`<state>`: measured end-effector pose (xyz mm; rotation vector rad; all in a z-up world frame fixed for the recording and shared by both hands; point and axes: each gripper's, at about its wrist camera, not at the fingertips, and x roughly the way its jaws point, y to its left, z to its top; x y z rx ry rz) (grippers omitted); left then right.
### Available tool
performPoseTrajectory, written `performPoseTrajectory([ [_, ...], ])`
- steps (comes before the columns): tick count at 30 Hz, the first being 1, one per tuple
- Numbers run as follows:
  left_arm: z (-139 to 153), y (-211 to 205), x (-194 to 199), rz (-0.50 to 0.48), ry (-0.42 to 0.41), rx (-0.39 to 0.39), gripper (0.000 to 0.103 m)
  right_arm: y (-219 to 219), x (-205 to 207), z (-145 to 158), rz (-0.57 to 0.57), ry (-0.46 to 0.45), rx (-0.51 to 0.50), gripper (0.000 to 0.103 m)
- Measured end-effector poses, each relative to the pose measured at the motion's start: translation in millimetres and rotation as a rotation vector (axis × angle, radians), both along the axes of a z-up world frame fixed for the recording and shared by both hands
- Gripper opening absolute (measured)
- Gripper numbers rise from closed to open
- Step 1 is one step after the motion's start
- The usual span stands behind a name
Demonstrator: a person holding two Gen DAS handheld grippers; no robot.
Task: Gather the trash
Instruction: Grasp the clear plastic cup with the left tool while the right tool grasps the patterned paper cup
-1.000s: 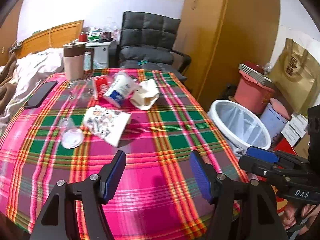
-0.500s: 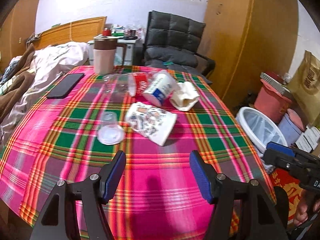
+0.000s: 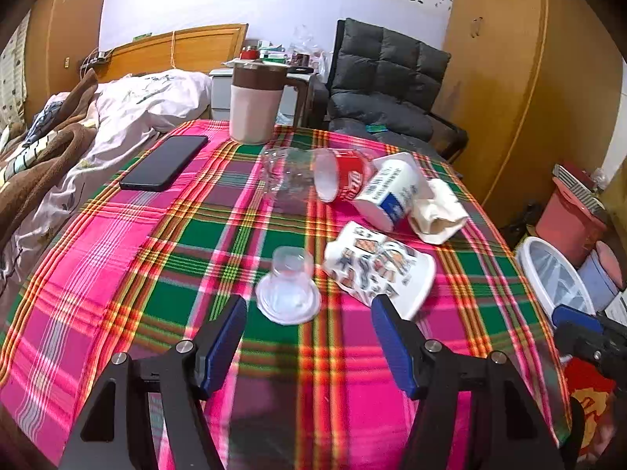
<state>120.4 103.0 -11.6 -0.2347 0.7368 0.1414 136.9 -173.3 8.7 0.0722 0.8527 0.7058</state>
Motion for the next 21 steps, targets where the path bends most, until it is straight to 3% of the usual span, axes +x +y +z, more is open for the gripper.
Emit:
performPoseTrajectory([
  [7, -14, 18, 25, 0.017, 0.027, -0.015, 0.064, 10, 8, -7, 0.026, 0.021, -0.007, 0.055],
  [14, -21, 20, 38, -0.018, 0.065, -0.046, 0.033, 22, 16, -13, 0.052, 0.054, 0.002, 0.055],
  [21, -20, 25, 24, -0.011, 0.042, -0.071, 0.031, 33, 23, -17, 0.081, 0.086, 0.017, 0.054],
])
